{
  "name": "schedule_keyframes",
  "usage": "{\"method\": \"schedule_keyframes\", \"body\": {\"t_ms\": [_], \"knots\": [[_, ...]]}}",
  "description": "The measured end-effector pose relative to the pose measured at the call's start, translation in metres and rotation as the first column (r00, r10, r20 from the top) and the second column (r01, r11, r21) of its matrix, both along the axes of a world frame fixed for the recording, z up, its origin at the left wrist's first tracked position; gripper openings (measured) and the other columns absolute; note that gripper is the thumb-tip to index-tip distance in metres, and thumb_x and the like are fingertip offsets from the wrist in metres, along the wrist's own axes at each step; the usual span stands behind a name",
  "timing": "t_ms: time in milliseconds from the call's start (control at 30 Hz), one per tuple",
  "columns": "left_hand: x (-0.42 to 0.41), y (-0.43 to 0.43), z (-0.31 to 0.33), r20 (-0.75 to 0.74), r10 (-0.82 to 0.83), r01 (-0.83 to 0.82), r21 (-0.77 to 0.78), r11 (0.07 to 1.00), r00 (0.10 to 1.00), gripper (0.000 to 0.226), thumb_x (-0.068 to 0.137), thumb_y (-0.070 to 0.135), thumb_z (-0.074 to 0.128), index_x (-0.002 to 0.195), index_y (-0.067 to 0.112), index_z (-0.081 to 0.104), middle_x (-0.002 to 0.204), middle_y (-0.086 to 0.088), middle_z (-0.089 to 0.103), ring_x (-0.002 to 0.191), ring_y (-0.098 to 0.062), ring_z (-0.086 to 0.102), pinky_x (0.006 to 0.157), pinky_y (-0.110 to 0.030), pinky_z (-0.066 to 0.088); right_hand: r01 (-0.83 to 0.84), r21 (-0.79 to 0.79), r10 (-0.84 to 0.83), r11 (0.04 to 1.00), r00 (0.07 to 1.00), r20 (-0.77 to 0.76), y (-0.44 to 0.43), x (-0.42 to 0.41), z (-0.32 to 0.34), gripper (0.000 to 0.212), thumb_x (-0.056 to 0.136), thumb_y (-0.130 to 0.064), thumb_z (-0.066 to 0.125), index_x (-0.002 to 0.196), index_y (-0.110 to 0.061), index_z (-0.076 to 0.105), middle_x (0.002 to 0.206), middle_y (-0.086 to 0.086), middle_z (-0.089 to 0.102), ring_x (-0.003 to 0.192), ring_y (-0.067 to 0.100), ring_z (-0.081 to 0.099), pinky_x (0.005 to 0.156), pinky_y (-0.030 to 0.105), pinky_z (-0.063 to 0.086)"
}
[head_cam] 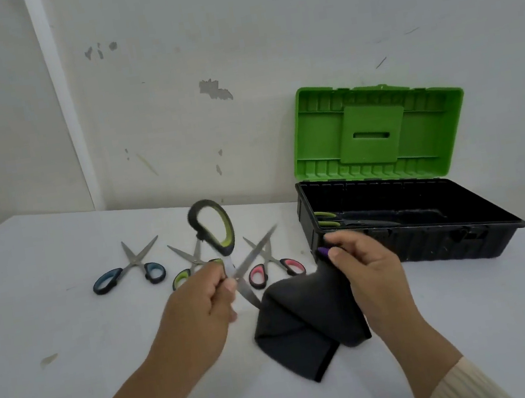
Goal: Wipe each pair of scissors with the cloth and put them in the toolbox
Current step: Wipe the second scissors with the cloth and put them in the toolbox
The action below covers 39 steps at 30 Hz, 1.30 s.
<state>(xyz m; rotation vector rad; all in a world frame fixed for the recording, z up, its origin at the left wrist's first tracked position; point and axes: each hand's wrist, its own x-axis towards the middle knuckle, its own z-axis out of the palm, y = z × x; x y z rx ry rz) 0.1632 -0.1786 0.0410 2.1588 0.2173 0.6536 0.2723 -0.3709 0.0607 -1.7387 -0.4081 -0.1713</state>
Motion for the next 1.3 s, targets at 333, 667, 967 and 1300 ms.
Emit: {"method": "schedule_keyframes", "body": {"t_ms": [333, 667, 967, 1300], "knots": [[0.013, 0.002, -0.027, 0.114, 0.086, -0.135, 0.559, 0.818, 0.99, 0.017, 0.087, 0.032, 0.038, 0.091, 0.03, 0.055, 0.072, 0.012, 0.057, 0.055, -0.009, 0.051, 0.045, -0.012, 0.031, -0.422, -0.224, 0.305, 0.878, 0.856, -0.417, 0.017, -0.035, 0.012, 0.047, 0.069, -0.07, 0.054, 0.075, -0.028, 0.074, 0.09, 0.002, 0.071, 0.09, 0.022, 0.064, 0.087, 0.039, 0.052], [0.014, 0.002, -0.027, 0.07, 0.107, -0.128, 0.601, 0.789, 0.992, 0.009, 0.082, 0.023, 0.057, 0.087, 0.025, 0.064, 0.067, 0.008, 0.054, 0.056, -0.015, 0.053, 0.043, -0.022, 0.036, -0.358, 0.23, 0.425, 0.905, 0.735, -0.528, 0.017, -0.026, 0.006, 0.059, 0.092, -0.034, 0.026, 0.073, -0.004, 0.074, 0.084, 0.013, 0.073, 0.087, 0.026, 0.064, 0.078, 0.034, 0.05], [0.006, -0.003, -0.012, 0.061, 0.298, -0.296, 0.42, 0.858, 0.952, 0.018, 0.087, 0.038, 0.061, 0.081, 0.024, 0.051, 0.068, 0.009, 0.053, 0.067, -0.017, 0.052, 0.055, -0.027, 0.04, -0.345, -0.079, 0.243, 0.935, 0.79, -0.563, 0.019, -0.027, 0.009, 0.045, 0.048, -0.045, 0.063, 0.075, -0.011, 0.073, 0.086, 0.011, 0.07, 0.086, 0.029, 0.062, 0.063, 0.03, 0.044], [0.001, 0.014, 0.004, -0.273, -0.252, -0.045, -0.756, 0.653, 0.928, 0.023, 0.083, 0.029, 0.069, 0.084, 0.007, 0.073, 0.061, -0.004, 0.058, 0.048, -0.019, 0.057, 0.05, -0.029, 0.046, -0.369, -0.267, 0.197, 0.89, 0.84, -0.505, 0.02, -0.023, 0.009, 0.046, 0.043, -0.039, 0.062, 0.077, -0.009, 0.07, 0.087, 0.019, 0.065, 0.078, 0.028, 0.055, 0.06, 0.031, 0.041]]}}
